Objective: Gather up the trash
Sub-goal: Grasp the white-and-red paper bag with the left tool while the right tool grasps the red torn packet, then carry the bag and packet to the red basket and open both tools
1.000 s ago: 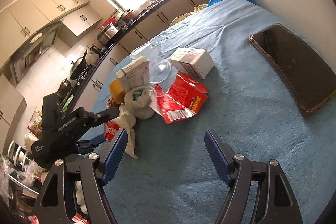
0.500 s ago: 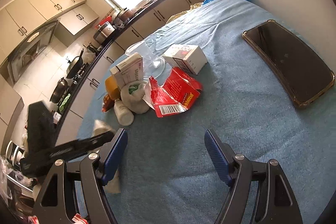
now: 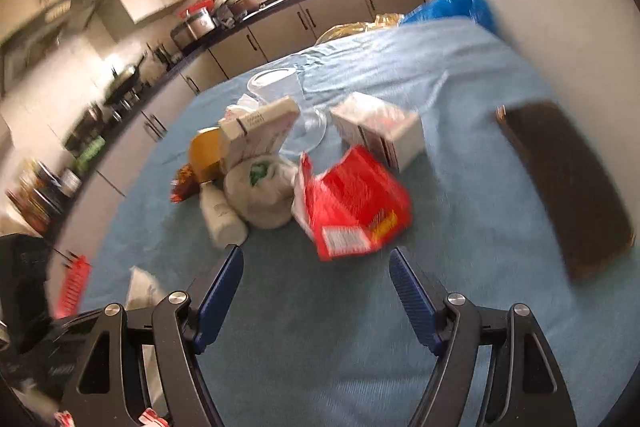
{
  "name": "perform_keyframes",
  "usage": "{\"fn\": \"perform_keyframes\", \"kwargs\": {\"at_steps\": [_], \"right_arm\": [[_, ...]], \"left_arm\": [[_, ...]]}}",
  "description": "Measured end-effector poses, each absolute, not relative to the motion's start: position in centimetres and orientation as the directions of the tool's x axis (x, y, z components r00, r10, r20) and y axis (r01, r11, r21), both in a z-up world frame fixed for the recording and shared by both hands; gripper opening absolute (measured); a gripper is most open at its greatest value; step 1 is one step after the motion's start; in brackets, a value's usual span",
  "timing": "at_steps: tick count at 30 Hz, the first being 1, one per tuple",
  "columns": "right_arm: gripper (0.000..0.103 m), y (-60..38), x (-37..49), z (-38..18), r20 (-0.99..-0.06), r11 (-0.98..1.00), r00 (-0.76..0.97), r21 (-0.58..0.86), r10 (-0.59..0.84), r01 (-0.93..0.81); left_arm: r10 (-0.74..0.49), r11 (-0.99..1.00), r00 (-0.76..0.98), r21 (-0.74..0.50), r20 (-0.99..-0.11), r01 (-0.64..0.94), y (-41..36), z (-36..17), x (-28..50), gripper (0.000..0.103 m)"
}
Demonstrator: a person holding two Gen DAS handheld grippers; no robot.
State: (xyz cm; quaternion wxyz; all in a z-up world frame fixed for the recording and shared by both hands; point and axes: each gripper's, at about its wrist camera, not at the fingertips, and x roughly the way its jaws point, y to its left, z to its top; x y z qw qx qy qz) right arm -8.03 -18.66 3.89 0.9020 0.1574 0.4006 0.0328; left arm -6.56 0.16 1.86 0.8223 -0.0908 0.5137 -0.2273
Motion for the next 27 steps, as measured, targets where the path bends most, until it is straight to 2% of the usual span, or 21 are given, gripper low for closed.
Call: {"fn": "perform_keyframes", "kwargs": {"at_steps": [4, 7, 8, 9, 10, 11, 12, 13, 15, 27], "right_arm": [[0.076, -17.2, -5.5, 3.2, -0.743, 0.987, 0.666, 0.146, 0.065, 0.066], [0.061, -16.5, -4.2, 2.4, -0.757, 0.994, 0.652, 0.095, 0.036, 0.056], [0.052, -16.4, -4.0, 2.2, -0.754, 0.995, 0.656, 0.085, 0.031, 0.052], [0.037, -16.1, -3.8, 2.1, -0.756, 0.997, 0.654, 0.070, 0.024, 0.044], [0.028, -16.1, -3.6, 1.9, -0.763, 0.997, 0.646, 0.067, 0.025, 0.040], [0.022, -16.1, -3.6, 1.8, -0.769, 0.997, 0.638, 0.071, 0.031, 0.038], [0.020, -15.9, -3.6, 1.9, -0.768, 0.997, 0.640, 0.071, 0.030, 0.039], [0.019, -15.8, -3.7, 2.0, -0.765, 0.997, 0.644, 0.070, 0.029, 0.039], [0.015, -15.9, -4.2, 2.5, -0.760, 0.996, 0.649, 0.086, 0.040, 0.039], [0.007, -14.6, -10.2, 5.8, -0.716, 0.976, 0.679, 0.217, 0.163, -0.006]], "left_arm": [[-0.467, 0.879, 0.391, -0.369, -0.793, 0.301, -1.0, 1.8, -7.3, 0.067], [-0.459, 0.882, 0.408, -0.349, -0.789, 0.317, -1.8, 1.7, -8.1, 0.076], [-0.452, 0.885, 0.418, -0.336, -0.788, 0.322, -2.0, 1.7, -8.4, 0.077], [-0.443, 0.889, 0.426, -0.324, -0.789, 0.324, -2.2, 1.7, -8.6, 0.077], [-0.443, 0.889, 0.432, -0.323, -0.785, 0.325, -2.2, 1.7, -8.9, 0.077], [-0.448, 0.886, 0.428, -0.329, -0.785, 0.325, -2.2, 1.7, -9.0, 0.073], [-0.447, 0.887, 0.428, -0.328, -0.786, 0.324, -2.0, 1.8, -9.1, 0.061], [-0.455, 0.883, 0.412, -0.339, -0.789, 0.325, -2.0, 1.7, -9.0, 0.037], [-0.485, 0.870, 0.397, -0.383, -0.779, 0.310, -1.2, 1.7, -8.9, 0.036], [-0.460, 0.888, 0.519, -0.375, -0.721, 0.266, 4.3, 5.5, -12.0, 0.036]]}}
